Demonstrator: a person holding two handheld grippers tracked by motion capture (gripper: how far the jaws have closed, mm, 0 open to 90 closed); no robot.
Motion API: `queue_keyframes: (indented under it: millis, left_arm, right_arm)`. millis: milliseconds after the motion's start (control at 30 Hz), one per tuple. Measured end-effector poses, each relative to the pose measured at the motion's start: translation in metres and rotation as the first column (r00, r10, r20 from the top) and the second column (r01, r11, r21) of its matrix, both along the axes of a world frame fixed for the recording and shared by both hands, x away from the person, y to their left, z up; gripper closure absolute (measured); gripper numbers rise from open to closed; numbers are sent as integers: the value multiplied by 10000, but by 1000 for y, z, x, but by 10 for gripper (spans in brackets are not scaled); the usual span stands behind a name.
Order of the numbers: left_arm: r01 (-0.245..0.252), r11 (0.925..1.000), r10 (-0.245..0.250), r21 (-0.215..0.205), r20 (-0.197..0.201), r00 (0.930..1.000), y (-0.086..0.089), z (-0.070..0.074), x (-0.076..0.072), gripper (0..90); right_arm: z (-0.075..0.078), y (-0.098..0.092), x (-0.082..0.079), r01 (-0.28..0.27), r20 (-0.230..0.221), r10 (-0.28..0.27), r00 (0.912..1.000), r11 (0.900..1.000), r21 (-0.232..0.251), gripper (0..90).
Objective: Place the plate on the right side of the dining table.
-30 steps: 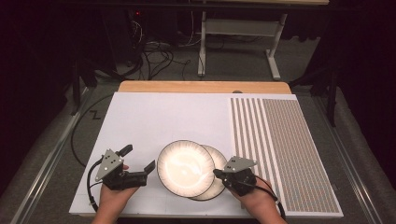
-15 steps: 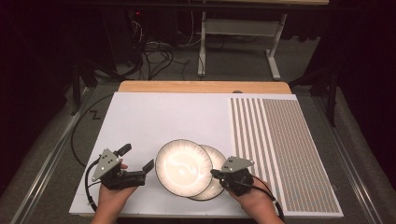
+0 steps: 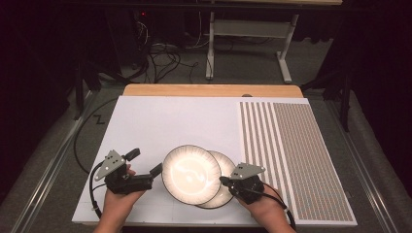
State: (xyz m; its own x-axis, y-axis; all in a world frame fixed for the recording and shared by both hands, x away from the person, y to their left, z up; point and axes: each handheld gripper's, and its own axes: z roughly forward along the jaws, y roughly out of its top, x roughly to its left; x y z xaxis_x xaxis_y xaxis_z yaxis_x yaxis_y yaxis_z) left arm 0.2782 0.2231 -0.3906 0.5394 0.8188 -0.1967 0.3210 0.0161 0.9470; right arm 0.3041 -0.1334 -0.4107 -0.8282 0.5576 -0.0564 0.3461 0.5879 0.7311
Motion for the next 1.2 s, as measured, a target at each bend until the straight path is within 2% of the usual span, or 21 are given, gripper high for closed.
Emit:
queue_keyframes:
  millis: [133,300,433,600,800,900,967,1033,1200]
  left_arm:
    - [139,9998,-133,153,-355,9993,1,3,3,6]
    - [355,9994,-354,-10,-975,9946,4,4,8,6]
    - [603,9982,-605,-57,-1509,9867,6,4,11,6]
    - [876,9958,-915,-278,-2139,9726,9,5,13,6]
    - [1216,9917,-1287,-425,-2955,9466,9,4,19,6]
    - [1332,9889,-1475,-652,-3371,9299,10,3,22,6]
    - [1414,9866,-1618,-821,-3689,9153,10,3,25,6]
    - [1432,9848,-1707,-985,-3924,9038,10,3,27,6]
    - [1395,9814,-1839,-1319,-4378,8800,12,3,31,6]
  right_arm:
    - [0,0,0,31,-44,-31,10000,10000,32,900]
    - [0,0,0,44,-37,-44,10000,10000,15,900]
    - [0,0,0,15,-26,-14,10000,10000,40,900]
    - [0,0,1,6,-28,-6,10000,10000,52,900]
    - [0,0,1,8,-23,-8,10000,10000,53,900]
    - [0,0,1,20,-31,-20,10000,10000,67,900]
    - [0,0,1,21,-29,-20,10000,10000,68,900]
    - [0,0,1,15,-31,-15,10000,10000,58,900]
    - [0,0,0,-5,-12,5,10000,10000,42,900]
